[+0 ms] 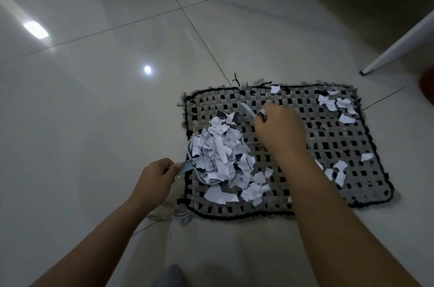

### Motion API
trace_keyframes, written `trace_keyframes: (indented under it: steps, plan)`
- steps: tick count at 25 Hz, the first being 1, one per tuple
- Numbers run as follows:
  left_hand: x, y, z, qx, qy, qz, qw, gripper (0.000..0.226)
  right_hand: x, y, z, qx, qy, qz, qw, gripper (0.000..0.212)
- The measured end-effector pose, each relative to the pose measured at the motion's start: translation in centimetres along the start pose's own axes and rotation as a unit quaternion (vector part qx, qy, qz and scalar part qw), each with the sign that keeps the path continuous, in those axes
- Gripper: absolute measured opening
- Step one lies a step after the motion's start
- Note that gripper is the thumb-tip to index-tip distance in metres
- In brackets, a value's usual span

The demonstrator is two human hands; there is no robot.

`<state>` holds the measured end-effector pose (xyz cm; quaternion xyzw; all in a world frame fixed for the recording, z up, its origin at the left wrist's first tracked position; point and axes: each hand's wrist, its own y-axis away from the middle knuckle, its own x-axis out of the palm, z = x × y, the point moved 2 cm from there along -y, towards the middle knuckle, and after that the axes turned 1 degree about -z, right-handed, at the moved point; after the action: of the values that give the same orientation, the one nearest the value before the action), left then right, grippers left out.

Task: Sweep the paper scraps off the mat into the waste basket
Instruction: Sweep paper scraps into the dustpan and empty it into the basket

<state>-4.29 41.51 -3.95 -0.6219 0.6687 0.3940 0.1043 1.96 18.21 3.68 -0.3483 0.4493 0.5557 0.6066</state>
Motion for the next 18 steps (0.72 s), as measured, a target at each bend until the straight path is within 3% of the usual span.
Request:
trace_keyframes:
  steps: [2,6,10,13,18]
  plan:
    - [0.1,0.1,0.0,0.001,0.003,-0.003,1.0,0.035,0.7,0.2,0.4,-0.006,0.017,0.038,0.999,0.021]
    - [0.3,0.3,-0.1,0.002,0.022,-0.004,1.0,0.035,2.6,3.1,1.7,-0.055,0.017,0.107,0.993,0.022]
    - [0.2,0.1,-0.8,0.007,0.057,-0.008,0.998,0.034,3.0,4.8,2.6,-0.06,0.019,0.119,0.991,0.034]
    - [-0.1,-0.1,-2.0,0.013,0.084,-0.018,0.996,0.035,2.5,6.1,2.9,-0.066,-0.001,0.132,0.989,0.021]
    - [-0.2,-0.1,-6.1,0.06,0.087,-0.025,0.994,0.035,-0.9,5.6,2.0,-0.132,0.051,0.119,0.983,0.019]
